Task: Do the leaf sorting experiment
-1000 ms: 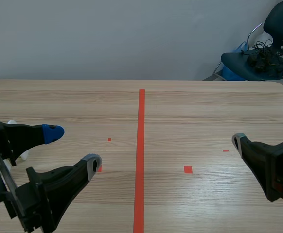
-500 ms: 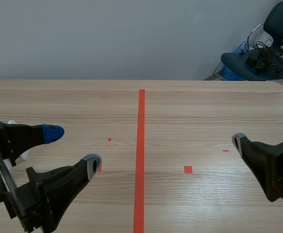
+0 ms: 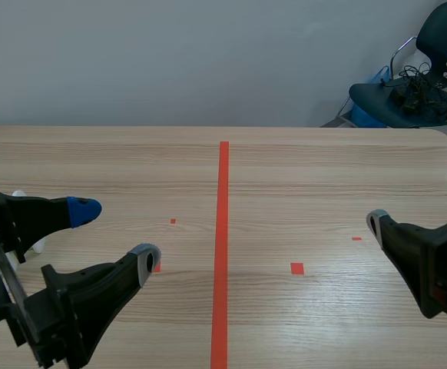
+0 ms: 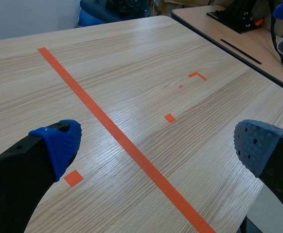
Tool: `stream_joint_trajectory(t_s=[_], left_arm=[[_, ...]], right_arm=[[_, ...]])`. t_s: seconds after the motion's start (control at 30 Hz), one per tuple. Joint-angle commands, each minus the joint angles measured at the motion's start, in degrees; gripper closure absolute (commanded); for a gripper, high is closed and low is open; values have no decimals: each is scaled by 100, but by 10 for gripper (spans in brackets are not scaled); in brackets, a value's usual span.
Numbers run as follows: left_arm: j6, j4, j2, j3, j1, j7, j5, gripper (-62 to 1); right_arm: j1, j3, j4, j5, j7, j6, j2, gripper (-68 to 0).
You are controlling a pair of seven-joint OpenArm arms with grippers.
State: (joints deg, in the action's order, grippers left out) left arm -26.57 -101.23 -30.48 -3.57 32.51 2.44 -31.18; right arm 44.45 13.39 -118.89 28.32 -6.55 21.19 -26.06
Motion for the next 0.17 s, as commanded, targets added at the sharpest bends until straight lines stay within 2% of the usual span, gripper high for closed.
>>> stream_joint_trajectory(t_s=[0.0,0.13], left_arm=[[-9,-28,28,48,-31,114,-79,-623],[-9,-28,28,48,-31,114,-79,-623]], right_arm=[[-79,-11,-48,42,90,-22,-44,-679],[-79,-11,-48,42,90,-22,-44,-679]])
